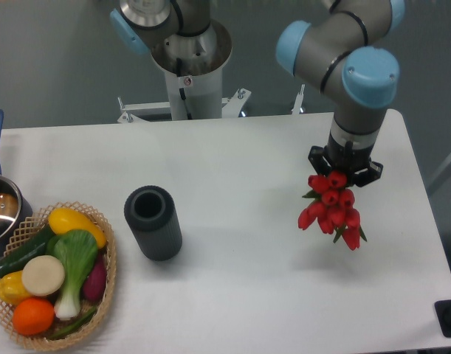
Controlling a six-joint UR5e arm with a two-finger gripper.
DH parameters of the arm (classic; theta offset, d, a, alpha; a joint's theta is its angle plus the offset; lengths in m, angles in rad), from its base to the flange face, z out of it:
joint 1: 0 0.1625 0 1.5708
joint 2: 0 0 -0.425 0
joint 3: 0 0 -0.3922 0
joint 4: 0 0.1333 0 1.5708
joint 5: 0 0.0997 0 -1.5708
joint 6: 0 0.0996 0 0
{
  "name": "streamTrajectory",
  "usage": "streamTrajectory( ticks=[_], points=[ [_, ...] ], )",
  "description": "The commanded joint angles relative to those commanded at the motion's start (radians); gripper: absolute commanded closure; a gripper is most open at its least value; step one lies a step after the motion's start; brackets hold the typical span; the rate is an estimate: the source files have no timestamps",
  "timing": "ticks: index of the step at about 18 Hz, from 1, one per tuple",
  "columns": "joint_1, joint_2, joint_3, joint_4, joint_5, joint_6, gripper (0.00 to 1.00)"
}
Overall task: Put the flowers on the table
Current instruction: 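Lower the held red tulip bunch toward the table surface, then open the gripper to release the tulips onto the table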
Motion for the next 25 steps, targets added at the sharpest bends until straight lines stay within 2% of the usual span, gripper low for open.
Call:
streamTrajectory(
  ticks=[4,7,9,10,12,14,15,16,23,25],
  points=[
    [-0.002,-0.023,-0.003,0.045,0.003,-0.006,1.00],
    [0.005,-0.031,0.000,0.054,-0.003,-0.012,0.99],
    [0.008,-0.038,0.000,0.054,-0.003,-0.009,0.96],
    [0.009,-0.038,0.000,0.054,-0.003,-0.008,0.91],
    [0.018,-0.040,0.000,0.052,-0.006,-0.002,0.64],
    [0.020,-0.049,-0.002,0.055,-0.020,0.003,0.19],
    [0.020,-0.054,-0.002,0.058,-0.020,0.009,0.05],
    [0.020,-0.054,-0.002,0.058,-0.020,0.014,0.00],
    [0.037,-0.045,-0.032,0.103,-0.009,0.003,0.00],
    [0.047,-0.016,-0.047,0.138,-0.011,0.014,0.00]
  ],
)
